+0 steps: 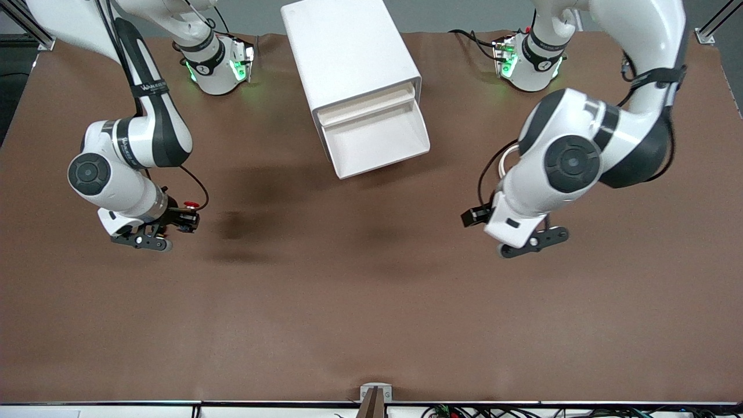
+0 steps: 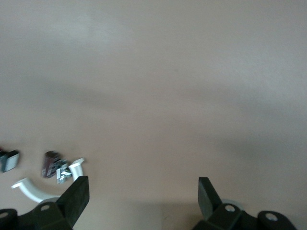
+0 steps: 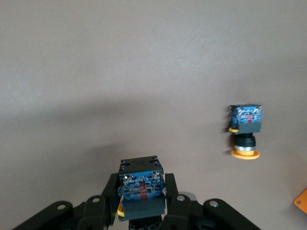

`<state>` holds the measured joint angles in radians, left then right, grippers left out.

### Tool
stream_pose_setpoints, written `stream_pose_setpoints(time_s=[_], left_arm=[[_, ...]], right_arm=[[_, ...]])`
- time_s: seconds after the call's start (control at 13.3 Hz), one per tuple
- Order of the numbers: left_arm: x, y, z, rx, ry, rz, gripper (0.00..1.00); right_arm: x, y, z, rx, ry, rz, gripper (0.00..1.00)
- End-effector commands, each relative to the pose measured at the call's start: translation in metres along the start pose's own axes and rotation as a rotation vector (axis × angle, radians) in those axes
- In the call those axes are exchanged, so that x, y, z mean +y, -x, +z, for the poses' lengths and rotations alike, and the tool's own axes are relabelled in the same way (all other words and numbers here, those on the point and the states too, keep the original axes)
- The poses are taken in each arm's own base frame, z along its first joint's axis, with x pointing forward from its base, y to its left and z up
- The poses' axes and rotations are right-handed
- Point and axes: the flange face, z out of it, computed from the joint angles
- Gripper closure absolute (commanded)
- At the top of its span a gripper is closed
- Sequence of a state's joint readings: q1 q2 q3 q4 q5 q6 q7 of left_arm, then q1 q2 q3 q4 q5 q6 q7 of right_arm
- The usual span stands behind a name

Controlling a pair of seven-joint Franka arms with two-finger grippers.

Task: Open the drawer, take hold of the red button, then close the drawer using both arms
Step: 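Lower the button with the right gripper while the left gripper approaches the drawer, then push the open drawer closed with the left gripper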

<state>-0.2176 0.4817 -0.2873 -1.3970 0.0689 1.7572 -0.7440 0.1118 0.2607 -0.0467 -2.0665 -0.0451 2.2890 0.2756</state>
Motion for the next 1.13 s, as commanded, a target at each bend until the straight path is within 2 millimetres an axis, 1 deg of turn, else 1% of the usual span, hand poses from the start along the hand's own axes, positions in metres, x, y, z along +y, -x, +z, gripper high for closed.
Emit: stream_pose_setpoints(time_s=[0.0, 0.08, 0.23, 0.38, 0.53, 0.6, 0.68, 0.75, 0.9, 1.06], left_arm=[[0.001, 0.026, 0.032, 0.054, 0.008, 0.099, 0.00], [0.007, 0.039, 0.045, 0.059, 0.015, 0.121, 0.00], [0.029, 0.069, 0.072, 0.045, 0.031, 0.163, 0.00], [0.043, 0.098, 0.101, 0.017, 0.035, 0.207, 0.00], [0.054, 0.120, 0.120, -0.018, 0.024, 0.237, 0.00], [0.065, 0.134, 0.128, -0.037, 0.023, 0.228, 0.00], [0.076, 0.147, 0.133, -0.047, 0.020, 0.208, 0.00], [0.087, 0.162, 0.137, -0.052, 0.013, 0.197, 0.00], [0.098, 0.179, 0.145, -0.062, 0.004, 0.211, 0.00], [0.111, 0.202, 0.157, -0.076, -0.013, 0.218, 0.00]], right_arm=[[0.019, 0.007, 0.006, 0.052, 0.011, -0.006, 1.00], [0.024, 0.005, 0.010, 0.058, 0.012, -0.001, 1.00], [0.034, 0.000, 0.024, 0.063, 0.024, 0.003, 1.00], [0.043, -0.004, 0.041, 0.068, 0.034, 0.004, 1.00], [0.047, -0.007, 0.060, 0.066, 0.035, 0.008, 1.00], [0.046, -0.009, 0.065, 0.065, 0.034, 0.007, 1.00], [0.047, -0.011, 0.067, 0.069, 0.034, 0.007, 1.00], [0.048, -0.014, 0.073, 0.061, 0.037, 0.007, 1.00], [0.047, -0.019, 0.077, 0.063, 0.039, 0.006, 1.00], [0.047, -0.024, 0.082, 0.063, 0.039, 0.010, 1.00]])
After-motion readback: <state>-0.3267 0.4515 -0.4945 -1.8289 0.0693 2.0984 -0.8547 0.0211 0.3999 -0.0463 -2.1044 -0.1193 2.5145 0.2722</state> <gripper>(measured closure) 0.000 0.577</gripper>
